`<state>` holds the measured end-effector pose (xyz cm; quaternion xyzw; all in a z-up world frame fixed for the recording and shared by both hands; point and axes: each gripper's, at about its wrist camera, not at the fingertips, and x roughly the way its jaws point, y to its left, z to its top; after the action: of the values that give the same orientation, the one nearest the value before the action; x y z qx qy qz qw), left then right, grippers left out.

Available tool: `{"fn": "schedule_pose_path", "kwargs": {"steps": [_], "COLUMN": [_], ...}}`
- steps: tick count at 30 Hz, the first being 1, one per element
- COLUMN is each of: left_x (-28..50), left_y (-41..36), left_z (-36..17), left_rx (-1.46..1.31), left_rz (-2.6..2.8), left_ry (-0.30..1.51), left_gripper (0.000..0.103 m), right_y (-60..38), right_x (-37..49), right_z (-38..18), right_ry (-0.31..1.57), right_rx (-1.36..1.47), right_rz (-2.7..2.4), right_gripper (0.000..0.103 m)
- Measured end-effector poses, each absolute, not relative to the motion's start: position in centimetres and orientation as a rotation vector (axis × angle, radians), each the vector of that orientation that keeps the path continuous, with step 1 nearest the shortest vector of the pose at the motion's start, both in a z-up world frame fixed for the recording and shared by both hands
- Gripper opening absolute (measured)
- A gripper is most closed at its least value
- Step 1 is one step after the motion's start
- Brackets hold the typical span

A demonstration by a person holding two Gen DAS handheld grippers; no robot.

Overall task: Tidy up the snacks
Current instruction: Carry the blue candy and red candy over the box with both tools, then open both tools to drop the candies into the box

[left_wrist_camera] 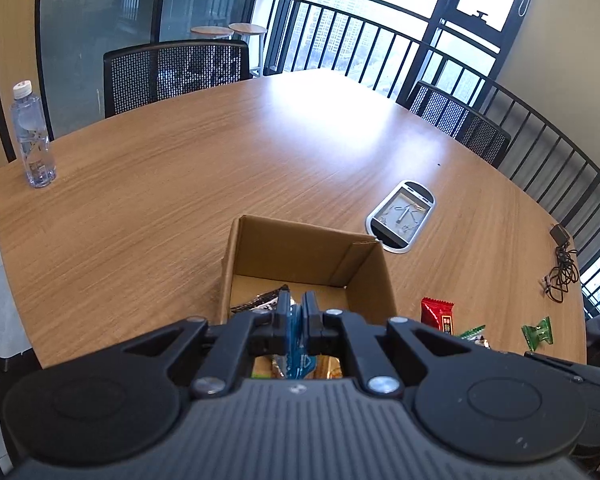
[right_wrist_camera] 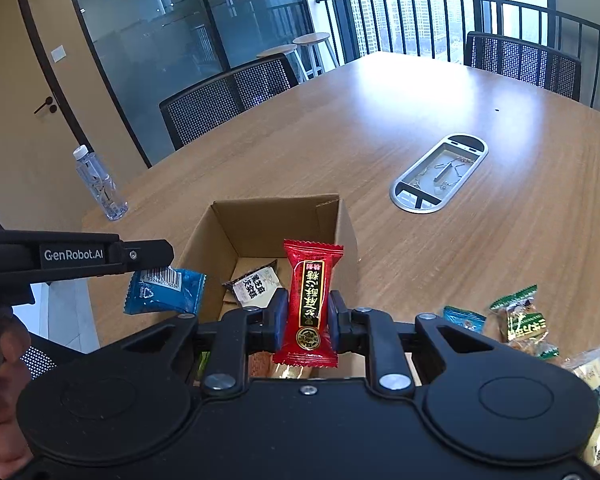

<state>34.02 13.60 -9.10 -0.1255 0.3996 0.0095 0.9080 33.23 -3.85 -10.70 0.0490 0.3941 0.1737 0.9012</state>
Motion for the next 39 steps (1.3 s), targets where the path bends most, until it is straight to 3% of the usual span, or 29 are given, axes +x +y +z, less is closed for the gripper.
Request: {"fn": "schedule_pose_path", "kwargs": {"steps": [10, 22, 27, 29, 30, 31, 33, 39], "left_x": [36.7, 37.2, 36.6, 36.3, 36.2, 36.1, 35.9, 34.9], "left_y": [15.4, 17.3, 17.9, 18.0, 18.0, 18.0, 17.9, 17.3], "left_z": [-10.8, -11.3, -11.3, -11.3, -11.3, -11.3, -11.3, -11.5], "left_rx": [-0.281, -0.281, -0.281, -0.28, -0.279, -0.277, -0.282, -0.306], "left_rz": [0.017, 0.083, 0.117, 0.126, 0.132, 0.136, 0.142, 0.153], "left_ry": [0.881, 0.9, 0.896, 0.897, 0.899, 0.903, 0.911, 0.918], "left_gripper": [0.005, 0.017, 0.035, 0.045, 0.054, 0.06, 0.077, 0.095], "right_y": [-2.2, -1.2, -0.7, -0.6, -0.7, -0.8, -1.2, -2.5], "right_x": [35.4, 36.8, 37.4, 37.4, 37.2, 37.1, 36.9, 35.2], "right_z": [-11.6, -12.2, -11.6, -11.3, -11.1, -11.1, -11.2, -11.7], "right_ry": [0.838, 0.855, 0.831, 0.814, 0.804, 0.799, 0.816, 0.845], "right_rx": [0.099, 0.087, 0.06, 0.037, 0.034, 0.036, 0.046, 0.055], "right_rz": [0.342, 0.344, 0.36, 0.347, 0.342, 0.34, 0.336, 0.326], "right_gripper": [0.021, 0.021, 0.022, 0.037, 0.051, 0.053, 0.053, 0.053]}}
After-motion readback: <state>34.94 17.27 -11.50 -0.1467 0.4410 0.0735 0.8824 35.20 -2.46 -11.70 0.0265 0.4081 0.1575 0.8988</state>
